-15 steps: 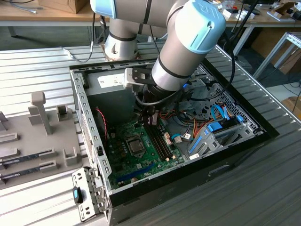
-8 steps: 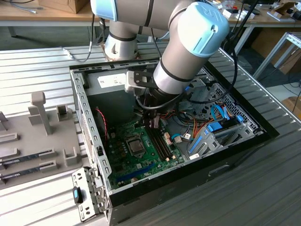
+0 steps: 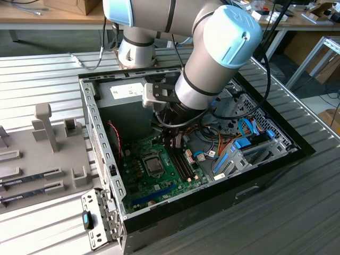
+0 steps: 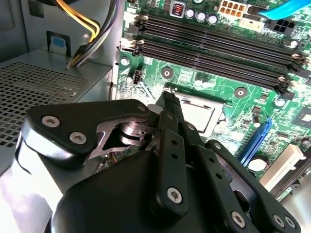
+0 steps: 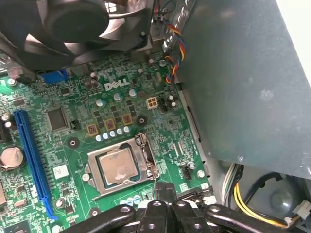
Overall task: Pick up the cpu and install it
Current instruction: 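Install the first cpu locking lever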
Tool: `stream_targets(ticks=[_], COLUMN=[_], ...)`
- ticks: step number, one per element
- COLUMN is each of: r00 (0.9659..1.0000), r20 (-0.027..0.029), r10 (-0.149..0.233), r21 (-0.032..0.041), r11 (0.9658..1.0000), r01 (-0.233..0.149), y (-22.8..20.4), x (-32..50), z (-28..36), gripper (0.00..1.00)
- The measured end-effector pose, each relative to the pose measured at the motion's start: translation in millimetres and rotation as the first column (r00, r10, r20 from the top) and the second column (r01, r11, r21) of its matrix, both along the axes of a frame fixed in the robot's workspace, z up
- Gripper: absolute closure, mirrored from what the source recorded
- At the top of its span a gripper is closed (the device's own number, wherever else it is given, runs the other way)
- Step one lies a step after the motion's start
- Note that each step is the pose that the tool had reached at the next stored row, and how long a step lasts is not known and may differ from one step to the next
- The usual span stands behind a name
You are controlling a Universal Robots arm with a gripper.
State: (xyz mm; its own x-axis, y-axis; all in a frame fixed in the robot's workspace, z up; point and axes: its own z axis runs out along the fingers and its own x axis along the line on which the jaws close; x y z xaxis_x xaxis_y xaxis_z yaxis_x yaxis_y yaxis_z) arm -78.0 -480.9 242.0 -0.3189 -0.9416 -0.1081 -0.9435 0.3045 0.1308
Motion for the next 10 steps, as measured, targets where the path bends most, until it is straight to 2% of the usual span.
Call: stream_targets(ticks=[1, 2, 6, 8, 9, 10], r00=[1.0, 1.0, 1.0, 1.0, 1.0, 0.9999], r20=[0.0, 0.0, 0.0, -0.0001, -0.0001, -0.0004], r10=[0.001, 0.003, 0.006, 0.009, 0.009, 0.01], r21=[-0.0033, -0.0098, -0.0197, -0.0328, -0.0417, -0.0604], r11=[1.0, 0.9999, 0.9998, 0.9994, 0.9991, 0.9981], r01=[-0.001, -0.003, -0.006, -0.009, -0.009, -0.01], y=[-0.1, -0.2, -0.3, -0.5, -0.5, -0.5], x=[0.1, 0.1, 0.1, 0.1, 0.0, 0.0], z=[-0.1, -0.1, -1.3, -2.3, -2.4, -2.5], gripper=[0.89, 0.89, 0.89, 0.89, 0.89, 0.89])
